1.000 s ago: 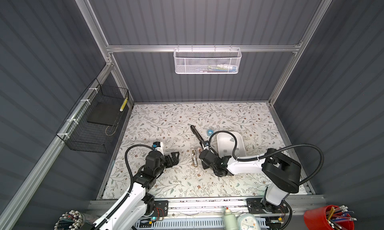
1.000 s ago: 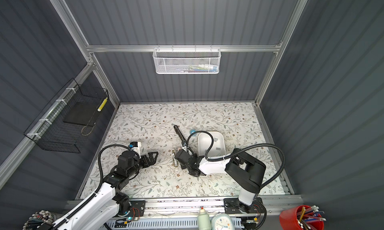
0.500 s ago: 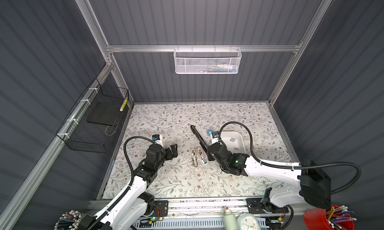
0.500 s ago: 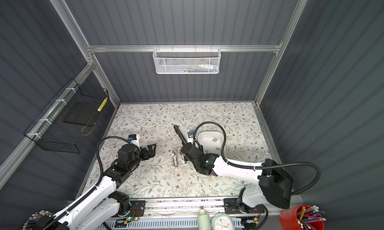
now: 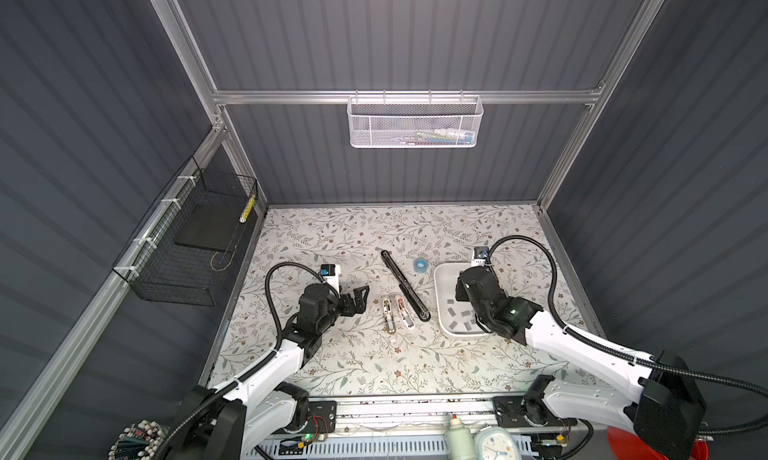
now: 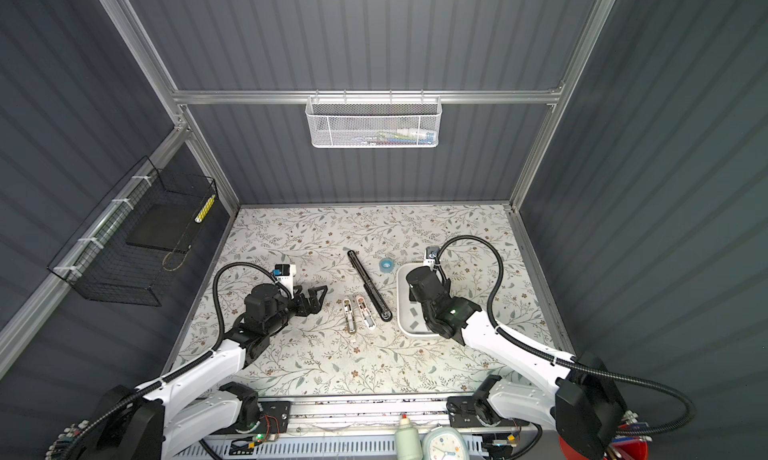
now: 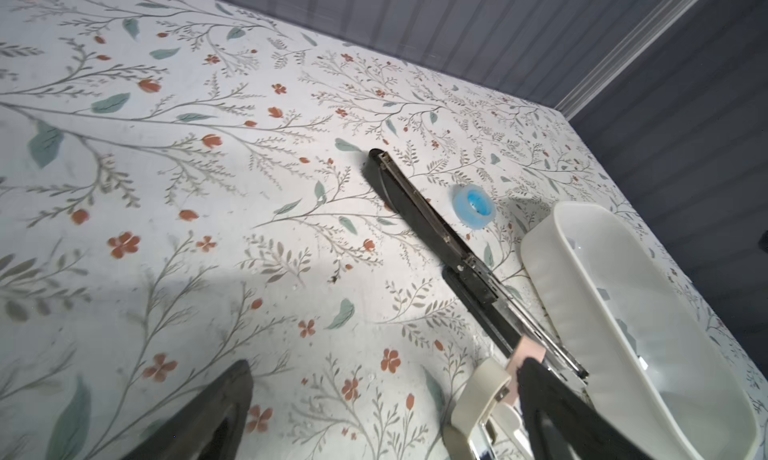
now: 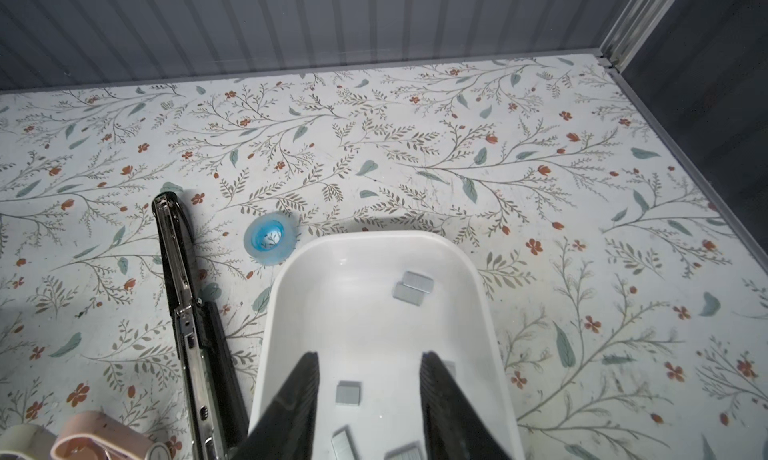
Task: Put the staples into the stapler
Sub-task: 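Move the right gripper over the white tray while the left gripper rises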
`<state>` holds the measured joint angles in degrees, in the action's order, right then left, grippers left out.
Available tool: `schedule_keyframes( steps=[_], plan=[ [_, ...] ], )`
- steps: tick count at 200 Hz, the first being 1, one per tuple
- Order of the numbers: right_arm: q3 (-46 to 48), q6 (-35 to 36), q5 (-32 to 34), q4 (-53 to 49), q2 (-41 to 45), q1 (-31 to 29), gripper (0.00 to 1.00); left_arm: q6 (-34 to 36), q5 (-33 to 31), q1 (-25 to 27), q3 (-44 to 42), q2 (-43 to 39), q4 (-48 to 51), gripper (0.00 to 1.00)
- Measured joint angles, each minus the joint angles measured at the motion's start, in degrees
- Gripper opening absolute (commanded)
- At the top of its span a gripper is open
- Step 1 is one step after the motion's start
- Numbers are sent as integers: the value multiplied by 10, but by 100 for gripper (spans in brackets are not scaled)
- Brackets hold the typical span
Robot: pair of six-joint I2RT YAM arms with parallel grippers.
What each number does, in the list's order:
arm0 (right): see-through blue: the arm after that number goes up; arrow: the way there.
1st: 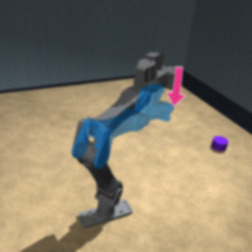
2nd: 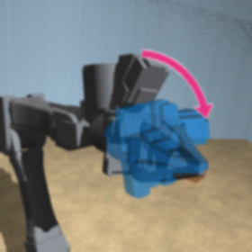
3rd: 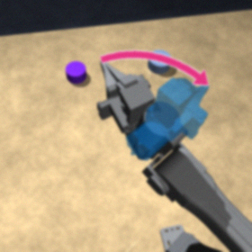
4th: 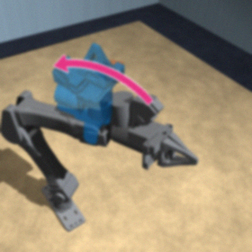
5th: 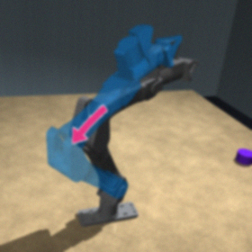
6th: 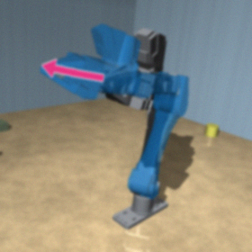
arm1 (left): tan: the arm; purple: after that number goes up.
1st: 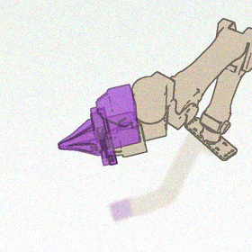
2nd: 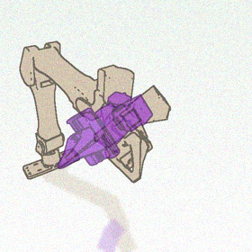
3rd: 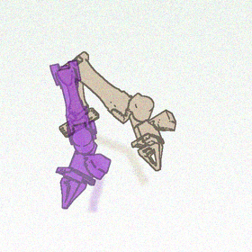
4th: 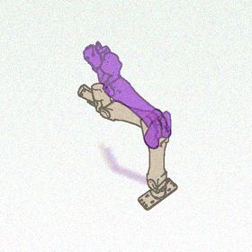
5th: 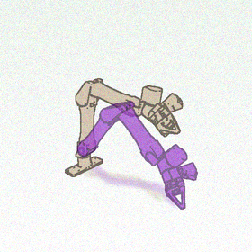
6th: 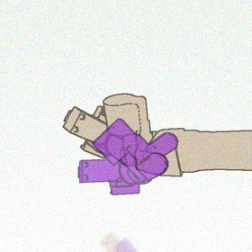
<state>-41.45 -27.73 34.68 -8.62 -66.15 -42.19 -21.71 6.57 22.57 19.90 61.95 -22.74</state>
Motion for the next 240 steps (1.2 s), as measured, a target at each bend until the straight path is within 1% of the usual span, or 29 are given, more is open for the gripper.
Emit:
schedule_keyframes(
  steps=[25,54,79,94,106,134,160,188,196,208,213,232,240],
  plan=[
    [10,-20,-16,-26,1,4,45,7,49,0,1,43,-63,100],
    [24,-38,-49,-53,-4,29,45,16,84,0,0,63,-128,100],
    [25,-53,-69,-67,-27,50,44,23,112,0,0,90,-177,100],
    [25,-62,-87,-69,-47,63,43,37,128,0,0,112,-190,100],
    [24,-67,-101,-74,-63,71,42,46,128,0,0,125,-186,100],
    [13,-74,-119,-97,-100,81,43,75,124,0,19,139,-163,100],
    [-20,-72,-129,-110,-133,84,43,110,96,0,76,147,-135,100],
    [-82,-81,-136,-136,-188,90,42,136,76,0,153,187,-130,100],
    [-96,-88,-137,-141,-200,91,43,141,72,0,169,202,-132,100],
    [-110,-106,-137,-147,-214,92,49,147,71,0,186,223,-134,100],
    [-112,-116,-137,-149,-217,92,50,151,71,0,192,232,-134,100],
    [-117,-147,-137,-159,-229,92,50,162,71,0,203,264,-143,100],
    [-119,-160,-137,-162,-235,92,48,167,71,0,206,279,-146,100]
  ],
)
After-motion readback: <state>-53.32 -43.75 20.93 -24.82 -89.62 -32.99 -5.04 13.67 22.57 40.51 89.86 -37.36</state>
